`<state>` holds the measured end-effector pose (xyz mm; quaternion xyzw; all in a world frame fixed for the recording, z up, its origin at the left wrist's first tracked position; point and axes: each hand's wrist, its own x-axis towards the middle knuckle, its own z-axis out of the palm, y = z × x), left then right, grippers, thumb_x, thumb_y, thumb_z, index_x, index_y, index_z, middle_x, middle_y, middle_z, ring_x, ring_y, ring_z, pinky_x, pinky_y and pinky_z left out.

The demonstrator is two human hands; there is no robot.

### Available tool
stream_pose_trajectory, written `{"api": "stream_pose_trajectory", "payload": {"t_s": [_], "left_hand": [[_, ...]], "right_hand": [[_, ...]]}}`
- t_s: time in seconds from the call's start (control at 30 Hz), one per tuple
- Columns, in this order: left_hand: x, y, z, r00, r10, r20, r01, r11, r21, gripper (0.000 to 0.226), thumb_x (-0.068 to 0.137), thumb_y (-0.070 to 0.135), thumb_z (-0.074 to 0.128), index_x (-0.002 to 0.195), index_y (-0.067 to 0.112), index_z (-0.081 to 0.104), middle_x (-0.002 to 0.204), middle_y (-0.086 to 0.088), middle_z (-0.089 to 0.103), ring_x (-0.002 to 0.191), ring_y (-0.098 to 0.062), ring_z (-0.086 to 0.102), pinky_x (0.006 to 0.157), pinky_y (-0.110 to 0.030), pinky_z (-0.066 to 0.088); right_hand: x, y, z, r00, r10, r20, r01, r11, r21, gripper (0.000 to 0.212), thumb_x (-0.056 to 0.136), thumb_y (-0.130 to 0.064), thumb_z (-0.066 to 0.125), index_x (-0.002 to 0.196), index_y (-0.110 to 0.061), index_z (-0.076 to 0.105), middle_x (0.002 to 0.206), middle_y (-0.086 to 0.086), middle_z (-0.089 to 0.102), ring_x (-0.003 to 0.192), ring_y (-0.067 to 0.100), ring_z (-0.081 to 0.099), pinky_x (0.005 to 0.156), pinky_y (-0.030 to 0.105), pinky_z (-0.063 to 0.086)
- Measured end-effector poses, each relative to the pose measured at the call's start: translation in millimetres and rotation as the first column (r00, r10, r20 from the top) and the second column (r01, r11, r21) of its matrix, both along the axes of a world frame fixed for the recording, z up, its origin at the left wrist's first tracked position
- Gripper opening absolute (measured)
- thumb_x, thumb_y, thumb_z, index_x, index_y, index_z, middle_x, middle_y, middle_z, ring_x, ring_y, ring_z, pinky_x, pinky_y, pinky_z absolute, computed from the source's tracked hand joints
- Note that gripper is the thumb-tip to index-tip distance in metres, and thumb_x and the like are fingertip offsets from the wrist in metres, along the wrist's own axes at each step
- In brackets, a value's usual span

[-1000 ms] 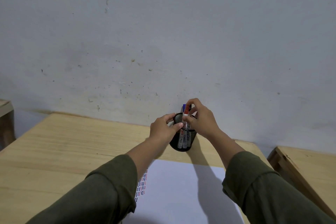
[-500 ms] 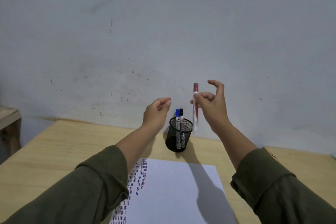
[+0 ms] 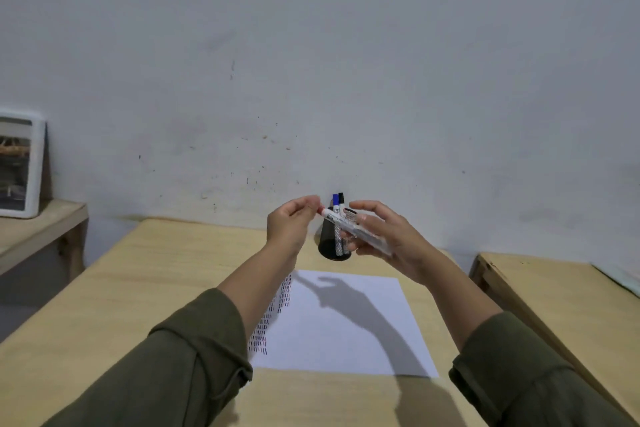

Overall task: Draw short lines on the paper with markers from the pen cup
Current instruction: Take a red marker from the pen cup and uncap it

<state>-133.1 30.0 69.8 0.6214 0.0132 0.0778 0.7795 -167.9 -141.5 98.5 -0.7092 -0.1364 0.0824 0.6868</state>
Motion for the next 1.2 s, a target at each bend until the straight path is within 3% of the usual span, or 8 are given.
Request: {"api": "stream_pose_trajectory", "payload": {"t_s": [0.13,0.33,0.63,0.77,0.97,1.1,1.17,1.2], "left_hand": [[-21,-2,-1,0.994,0.075,-0.081,-0.081,0.994,-0.073,0.028,0.083,0.042,0.065,0.087,0.015,0.070,0.082,0.005,0.063,0.080,-0.009,0.055,0.061,-0.020,0.036],[-48,-17,6,0.999,0.014,-0.053,-0.018,0.996,-0.092,0.033,0.084,0.040,0.065,0.099,0.011,0.069,0.079,0.009,0.064,0.073,0.000,0.056,0.058,-0.016,0.038],[-57,-9,-1,0.974,-0.220,0.046,0.224,0.933,-0.282,0.017,0.096,0.024,0.048,0.104,0.030,0.062,0.099,0.022,0.067,0.088,0.008,0.057,0.076,-0.019,0.039],[-56,-4,-1,0.988,-0.151,0.025,0.150,0.922,-0.357,0.011,0.094,0.021,0.052,0.097,0.025,0.063,0.074,0.022,0.073,0.076,0.009,0.063,0.063,-0.014,0.042],[-47,9,-8,0.991,-0.102,-0.090,0.063,0.930,-0.362,0.011,0.092,0.026,0.056,0.085,0.026,0.064,0.081,0.020,0.069,0.091,0.000,0.059,0.076,-0.026,0.031],[-39,28,-11,0.976,-0.034,-0.213,-0.054,0.918,-0.394,0.021,0.090,0.036,0.057,0.074,0.022,0.061,0.066,0.016,0.068,0.056,0.010,0.062,0.058,-0.017,0.033],[-34,48,-16,0.961,0.075,-0.265,-0.163,0.930,-0.331,0.019,0.089,0.034,0.060,0.085,0.017,0.066,0.079,0.011,0.070,0.053,0.008,0.061,0.043,-0.011,0.038],[-35,57,-20,0.955,0.126,-0.269,-0.197,0.946,-0.259,0.022,0.089,0.031,0.060,0.097,0.013,0.068,0.089,0.007,0.068,0.062,0.004,0.062,0.055,-0.013,0.049]], "right_hand": [[-18,-2,1,0.999,0.037,-0.012,-0.034,0.975,0.218,0.034,0.082,-0.027,0.060,0.114,-0.017,0.058,0.093,0.013,0.072,0.075,0.020,0.070,0.081,0.030,0.056],[-32,19,-11,0.991,-0.131,0.031,0.116,0.947,0.299,0.017,0.090,-0.025,0.056,0.098,-0.011,0.063,0.078,0.009,0.068,0.065,0.014,0.066,0.066,0.022,0.055],[-36,35,-19,0.993,-0.106,-0.044,0.114,0.873,0.475,0.014,0.094,-0.020,0.051,0.092,-0.012,0.063,0.068,0.004,0.067,0.058,0.011,0.062,0.062,0.019,0.054],[-34,45,-21,0.995,-0.096,-0.008,0.089,0.883,0.461,0.013,0.095,-0.019,0.049,0.095,-0.010,0.059,0.067,0.002,0.068,0.060,0.010,0.063,0.062,0.019,0.053],[-29,56,-29,0.996,-0.069,0.049,0.042,0.909,0.415,0.014,0.095,-0.014,0.047,0.093,-0.009,0.060,0.067,0.005,0.068,0.060,0.013,0.064,0.064,0.020,0.053],[-23,57,-40,0.994,-0.060,0.092,0.026,0.943,0.331,0.012,0.095,-0.011,0.049,0.093,-0.007,0.060,0.076,0.011,0.063,0.069,0.020,0.061,0.075,0.027,0.050],[-23,51,-45,0.992,-0.085,0.088,0.052,0.945,0.323,0.011,0.094,-0.011,0.051,0.092,-0.007,0.061,0.077,0.011,0.062,0.071,0.021,0.061,0.078,0.028,0.050],[-23,47,-48,0.991,-0.107,0.076,0.076,0.940,0.334,0.012,0.094,-0.010,0.051,0.092,-0.007,0.062,0.077,0.010,0.063,0.070,0.020,0.062,0.078,0.027,0.051]]}}
